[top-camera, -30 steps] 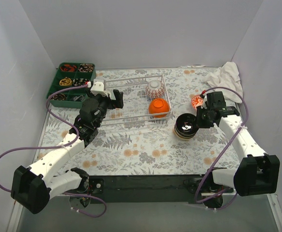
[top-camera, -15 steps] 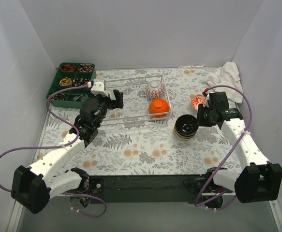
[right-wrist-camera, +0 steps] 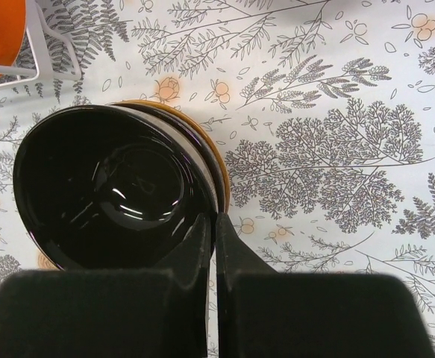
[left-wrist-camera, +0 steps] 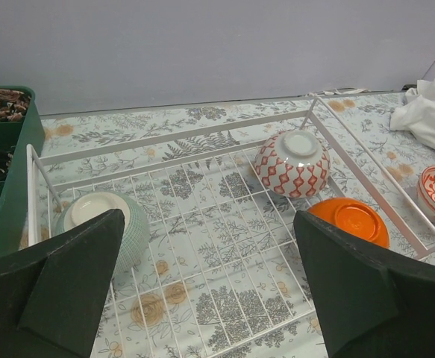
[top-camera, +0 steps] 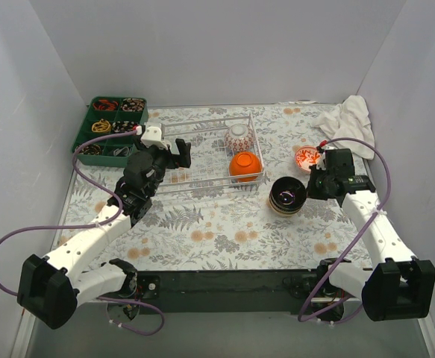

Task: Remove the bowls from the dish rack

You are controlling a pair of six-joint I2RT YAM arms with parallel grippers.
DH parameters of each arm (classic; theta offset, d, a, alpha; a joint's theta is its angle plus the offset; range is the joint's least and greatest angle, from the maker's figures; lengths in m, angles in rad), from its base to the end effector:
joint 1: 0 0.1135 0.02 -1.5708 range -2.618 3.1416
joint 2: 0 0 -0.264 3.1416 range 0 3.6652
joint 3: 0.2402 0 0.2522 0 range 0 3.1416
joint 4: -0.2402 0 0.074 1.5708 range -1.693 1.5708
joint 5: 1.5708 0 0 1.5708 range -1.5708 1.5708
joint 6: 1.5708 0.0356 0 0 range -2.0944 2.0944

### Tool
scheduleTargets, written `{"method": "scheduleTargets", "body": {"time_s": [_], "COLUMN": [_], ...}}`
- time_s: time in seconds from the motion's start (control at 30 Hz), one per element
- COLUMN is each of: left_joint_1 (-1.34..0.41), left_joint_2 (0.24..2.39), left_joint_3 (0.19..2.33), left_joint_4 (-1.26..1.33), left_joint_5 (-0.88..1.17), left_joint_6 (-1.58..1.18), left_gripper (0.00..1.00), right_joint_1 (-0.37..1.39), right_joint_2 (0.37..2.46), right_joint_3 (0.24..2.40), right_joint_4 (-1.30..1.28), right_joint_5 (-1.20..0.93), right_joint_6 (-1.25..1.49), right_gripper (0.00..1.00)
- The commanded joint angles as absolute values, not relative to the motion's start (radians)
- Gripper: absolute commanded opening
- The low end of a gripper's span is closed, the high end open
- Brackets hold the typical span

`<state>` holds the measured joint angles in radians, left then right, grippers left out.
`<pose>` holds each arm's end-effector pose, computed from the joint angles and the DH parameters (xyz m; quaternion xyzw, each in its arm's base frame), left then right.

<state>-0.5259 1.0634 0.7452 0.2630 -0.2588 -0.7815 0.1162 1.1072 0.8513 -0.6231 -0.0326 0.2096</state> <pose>0.2220 -0.1183 0.3186 -0.1798 0.7031 -0.3401 0.5981 0.2224 0.0271 0.2613 0.0384 0.9399 0.0701 0.3320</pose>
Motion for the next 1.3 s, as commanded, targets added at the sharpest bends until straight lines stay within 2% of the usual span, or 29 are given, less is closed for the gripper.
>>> {"method": "scheduleTargets", "body": {"time_s": [0.0,0.1,0.23,0.37,0.5,0.53,0.73,0.93,1.27], "left_joint_1": [-0.526,-0.525,-0.525,-0.525,-0.525,-0.526,-0.526,-0.526,-0.526], "left_joint_2": [1.075,1.091,1.129,1.225,1.42,1.455,1.693,1.862,2.008], "left_joint_3": [0.739,0.745,0.773,0.851,1.102,1.141,1.366,1.503,1.557], "left_joint_4": [0.265,0.258,0.22,0.12,-0.124,-0.194,-0.401,-0.518,-0.528], "left_joint_5": [-0.249,-0.25,-0.258,-0.336,-0.44,-0.468,-0.615,-0.755,-0.845], "left_joint_6": [-0.764,-0.755,-0.747,-0.732,-0.723,-0.719,-0.704,-0.677,-0.581], "left_gripper": [0.98,0.98,0.98,0.98,0.98,0.98,0.98,0.98,0.98], "right_joint_1": [0.112,0.112,0.112,0.112,0.124,0.127,0.182,0.25,0.321], "right_joint_2": [1.101,1.08,1.036,0.979,0.905,0.873,0.779,0.698,0.618], "right_joint_3": [0.813,0.831,0.87,0.9,0.873,0.85,0.799,0.767,0.721], "right_joint_4": [-0.638,-0.641,-0.64,-0.634,-0.588,-0.577,-0.525,-0.522,-0.486], "right_joint_5": [-0.064,-0.072,-0.1,-0.133,-0.166,-0.175,-0.161,-0.072,-0.005], "right_joint_6": [0.219,0.219,0.203,0.164,0.156,0.163,0.15,0.14,0.133], "right_gripper": [0.01,0.09,0.31,0.47,0.58,0.65,0.85,0.9,0.88]}}
